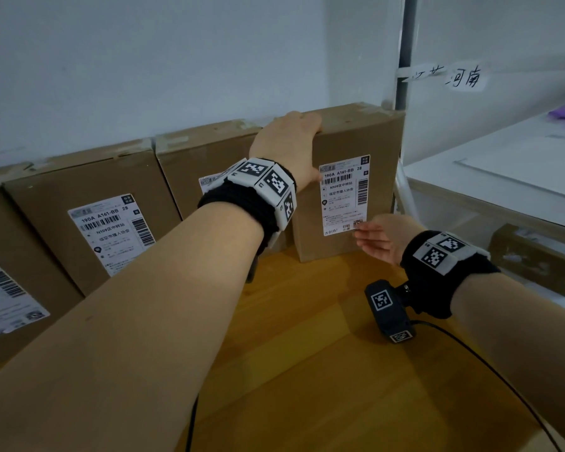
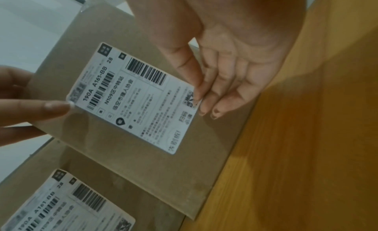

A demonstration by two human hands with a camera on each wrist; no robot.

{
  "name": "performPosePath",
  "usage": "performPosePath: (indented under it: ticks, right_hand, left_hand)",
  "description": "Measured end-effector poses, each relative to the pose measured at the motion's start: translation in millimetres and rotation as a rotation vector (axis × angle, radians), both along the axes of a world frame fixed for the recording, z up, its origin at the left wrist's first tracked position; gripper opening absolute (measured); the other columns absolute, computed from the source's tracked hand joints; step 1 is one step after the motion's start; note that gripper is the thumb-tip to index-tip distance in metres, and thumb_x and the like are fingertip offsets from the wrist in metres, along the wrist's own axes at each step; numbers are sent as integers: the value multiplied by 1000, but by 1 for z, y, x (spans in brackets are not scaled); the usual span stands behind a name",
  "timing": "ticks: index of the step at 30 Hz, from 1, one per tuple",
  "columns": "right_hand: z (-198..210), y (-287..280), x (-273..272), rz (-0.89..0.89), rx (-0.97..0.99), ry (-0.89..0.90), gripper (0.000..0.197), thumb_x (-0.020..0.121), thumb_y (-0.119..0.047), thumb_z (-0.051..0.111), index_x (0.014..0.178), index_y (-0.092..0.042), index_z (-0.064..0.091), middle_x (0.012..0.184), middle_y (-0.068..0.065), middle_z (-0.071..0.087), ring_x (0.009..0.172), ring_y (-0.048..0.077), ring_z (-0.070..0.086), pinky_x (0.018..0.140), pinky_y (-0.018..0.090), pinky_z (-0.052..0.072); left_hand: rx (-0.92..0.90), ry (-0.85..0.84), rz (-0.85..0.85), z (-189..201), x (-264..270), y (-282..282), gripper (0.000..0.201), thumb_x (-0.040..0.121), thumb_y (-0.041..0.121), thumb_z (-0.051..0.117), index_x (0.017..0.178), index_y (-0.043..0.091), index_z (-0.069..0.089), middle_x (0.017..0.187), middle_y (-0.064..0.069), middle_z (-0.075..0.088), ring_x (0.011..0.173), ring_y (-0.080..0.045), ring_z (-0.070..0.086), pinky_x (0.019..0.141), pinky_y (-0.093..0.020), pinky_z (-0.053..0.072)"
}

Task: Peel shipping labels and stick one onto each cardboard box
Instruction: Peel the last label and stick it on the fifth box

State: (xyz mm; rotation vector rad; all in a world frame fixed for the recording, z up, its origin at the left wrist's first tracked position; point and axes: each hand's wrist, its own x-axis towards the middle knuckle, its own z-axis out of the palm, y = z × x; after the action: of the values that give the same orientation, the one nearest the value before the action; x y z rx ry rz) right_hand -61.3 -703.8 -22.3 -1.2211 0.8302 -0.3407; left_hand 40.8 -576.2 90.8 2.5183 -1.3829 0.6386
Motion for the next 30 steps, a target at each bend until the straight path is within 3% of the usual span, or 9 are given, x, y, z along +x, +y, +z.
performPosePath:
  ticks: [5,8,11,16,22,25,30]
  right_hand:
    - [13,3,-3,-12,-107,10,5,88,-5,56,91,-4,60,81,6,64,75,16,59,77,27,51]
    - [33,13,-1,0,-182,-153,1,86,-6,60,87,-5,61,83,9,68,78,20,63,84,32,53]
    - [48,19,3,-37,-197,-270,10,86,-8,61,94,-2,63,91,15,71,83,25,63,87,39,53]
    - [33,17,4,-38,-81,-142,7,86,-7,60,93,-5,61,97,13,71,92,23,69,88,34,55]
    - [4,17,11,68,-72,27,8,89,-8,56,92,-3,62,91,8,67,90,20,62,90,32,52]
    - [5,27,18,120,-95,48,9,91,-8,53,87,-5,60,87,8,66,84,19,60,87,32,51]
    - [6,37,26,239,-114,49,7,89,-5,54,90,-7,61,100,9,66,95,22,59,92,35,49]
  left_hand:
    - [12,4,1,1,-1,0,60,74,42,74,122,17,48,119,-5,53,106,-23,53,80,-30,38]
    - [14,15,1,2,0,0,60,73,42,75,121,18,48,119,-4,54,105,-23,53,78,-29,37]
    - [15,18,-1,3,0,1,60,72,43,75,120,18,49,119,-4,54,105,-22,53,79,-29,37]
    - [25,21,-3,4,0,1,60,73,42,75,121,19,49,120,-4,54,108,-23,53,82,-31,39]
    - [12,22,-6,4,-1,2,60,74,40,75,123,19,49,123,-3,53,111,-23,52,86,-32,40]
    - [6,25,-9,4,-1,2,60,74,39,75,124,18,48,124,-3,52,112,-22,51,88,-32,40]
    - [-1,24,-8,3,-2,3,59,75,35,75,124,17,48,124,-4,53,112,-23,51,88,-33,41]
